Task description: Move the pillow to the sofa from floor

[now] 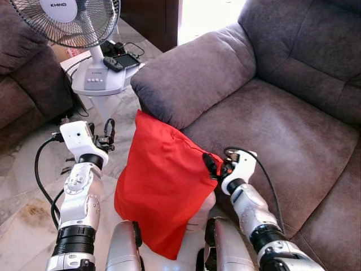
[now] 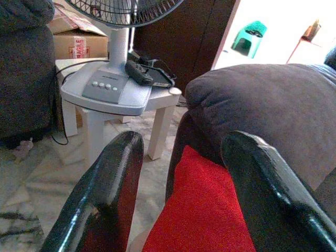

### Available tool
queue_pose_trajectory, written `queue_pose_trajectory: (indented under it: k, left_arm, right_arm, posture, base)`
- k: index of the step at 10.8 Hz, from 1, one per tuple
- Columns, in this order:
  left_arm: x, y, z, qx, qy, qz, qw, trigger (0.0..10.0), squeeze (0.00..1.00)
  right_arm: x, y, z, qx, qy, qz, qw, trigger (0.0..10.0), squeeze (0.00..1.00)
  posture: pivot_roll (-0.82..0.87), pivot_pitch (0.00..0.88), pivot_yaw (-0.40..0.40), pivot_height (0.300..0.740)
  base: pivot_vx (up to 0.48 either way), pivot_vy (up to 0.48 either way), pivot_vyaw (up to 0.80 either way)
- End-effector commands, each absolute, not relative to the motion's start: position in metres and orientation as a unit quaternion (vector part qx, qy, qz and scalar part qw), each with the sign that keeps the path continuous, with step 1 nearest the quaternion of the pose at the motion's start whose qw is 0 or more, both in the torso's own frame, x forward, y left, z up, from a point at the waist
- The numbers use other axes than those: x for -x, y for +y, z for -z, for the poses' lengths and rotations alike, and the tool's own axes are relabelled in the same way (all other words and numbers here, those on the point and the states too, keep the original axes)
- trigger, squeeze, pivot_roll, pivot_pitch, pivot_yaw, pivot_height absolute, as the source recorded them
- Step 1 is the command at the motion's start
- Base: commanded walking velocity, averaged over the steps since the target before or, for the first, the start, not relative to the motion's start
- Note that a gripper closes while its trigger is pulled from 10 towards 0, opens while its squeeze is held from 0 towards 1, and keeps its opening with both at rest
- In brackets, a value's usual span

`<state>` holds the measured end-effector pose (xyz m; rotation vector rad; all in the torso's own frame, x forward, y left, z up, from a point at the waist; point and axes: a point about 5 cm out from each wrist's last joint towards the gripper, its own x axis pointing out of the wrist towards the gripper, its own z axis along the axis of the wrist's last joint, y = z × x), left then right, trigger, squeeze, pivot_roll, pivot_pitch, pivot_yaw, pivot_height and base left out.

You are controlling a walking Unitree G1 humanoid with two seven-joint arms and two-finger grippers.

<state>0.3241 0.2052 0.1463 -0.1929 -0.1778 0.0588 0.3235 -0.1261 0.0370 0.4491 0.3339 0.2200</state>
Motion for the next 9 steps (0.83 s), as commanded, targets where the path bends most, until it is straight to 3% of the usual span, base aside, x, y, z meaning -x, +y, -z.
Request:
queue_pose_trajectory:
  k: [1, 5, 6, 7, 9]
  left_arm:
    - [-0.3247, 0.2041, -0.1479, 0.089, -0.092, -0.028, 0.991, 10.0, 0.00]
    - [-0.3229, 0.2045, -0.1485, 0.086, -0.095, -0.030, 0.991, 10.0, 0.00]
    - [-0.3214, 0.2055, -0.1484, 0.086, -0.096, -0.033, 0.991, 10.0, 0.00]
    - [-0.3206, 0.2060, -0.1483, 0.086, -0.096, -0.034, 0.991, 10.0, 0.00]
    - [-0.3179, 0.2086, -0.1471, 0.086, -0.096, -0.041, 0.991, 10.0, 0.00]
  right_arm:
    - [-0.3223, -0.1238, -0.0333, -0.217, 0.176, -0.111, 0.954, 10.0, 0.00]
    - [-0.3216, -0.1191, -0.0276, -0.198, 0.196, -0.108, 0.954, 10.0, 0.00]
    - [-0.3223, -0.1197, -0.0281, -0.199, 0.192, -0.102, 0.956, 1.1, 0.00]
    - [-0.3227, -0.1198, -0.0282, -0.198, 0.193, -0.100, 0.956, 0.0, 0.00]
    - [-0.3249, -0.1213, -0.0306, -0.200, 0.184, -0.093, 0.958, 0.0, 0.00]
  posture:
    - [0.09, 0.138, -0.041, 0.604]
    - [0.11, 0.141, -0.053, 0.604]
    - [0.12, 0.143, -0.057, 0.604]
    - [0.12, 0.145, -0.060, 0.604]
    - [0.13, 0.151, -0.069, 0.604]
  base:
    - [0.000, 0.000, 0.00]
    - [0.000, 0.000, 0.00]
    - [0.000, 0.000, 0.00]
    - [0.000, 0.000, 0.00]
    - [0.000, 0.000, 0.00]
